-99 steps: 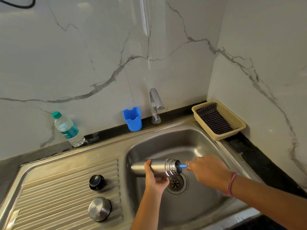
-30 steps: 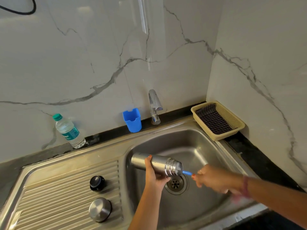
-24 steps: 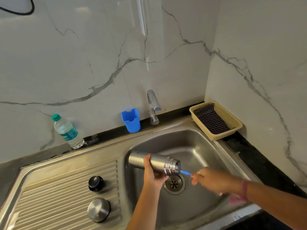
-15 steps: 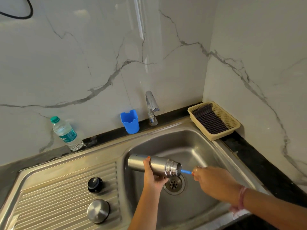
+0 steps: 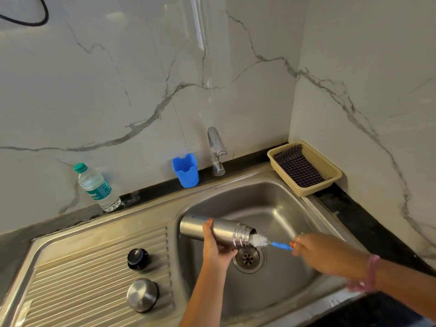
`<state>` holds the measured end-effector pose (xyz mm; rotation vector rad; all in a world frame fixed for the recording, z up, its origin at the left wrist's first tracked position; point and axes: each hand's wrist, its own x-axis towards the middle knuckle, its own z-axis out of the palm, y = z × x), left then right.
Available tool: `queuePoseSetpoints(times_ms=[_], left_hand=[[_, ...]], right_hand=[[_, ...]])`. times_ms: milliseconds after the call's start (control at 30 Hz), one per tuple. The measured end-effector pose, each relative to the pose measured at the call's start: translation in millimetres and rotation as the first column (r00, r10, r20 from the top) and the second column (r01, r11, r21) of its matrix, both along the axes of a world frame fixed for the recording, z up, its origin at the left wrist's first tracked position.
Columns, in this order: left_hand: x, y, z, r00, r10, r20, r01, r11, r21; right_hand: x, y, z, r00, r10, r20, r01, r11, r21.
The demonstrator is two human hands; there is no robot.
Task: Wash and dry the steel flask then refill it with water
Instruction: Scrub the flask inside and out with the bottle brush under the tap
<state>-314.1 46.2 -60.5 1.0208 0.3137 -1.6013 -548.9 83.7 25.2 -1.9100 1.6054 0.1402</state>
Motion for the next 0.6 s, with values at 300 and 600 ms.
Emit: queuePoseSetpoints(times_ms=[300,600], left_hand=[[-1.1,-1.4,7.0,1.0,-0.001,-0.009,0.0,1.0,-0.009],[-2.1,-2.4,8.8,1.0,0.002,-0.007,-0.003,1.0,-0.023]], right_hand=[[7.4,17.3,-1.9,0.96,0.154,-0.233,-0.241,0.878,-0.412],[-24.7,-29.0,26.6,0.839,-0.428,0.336,0.16,0.784,0.6]])
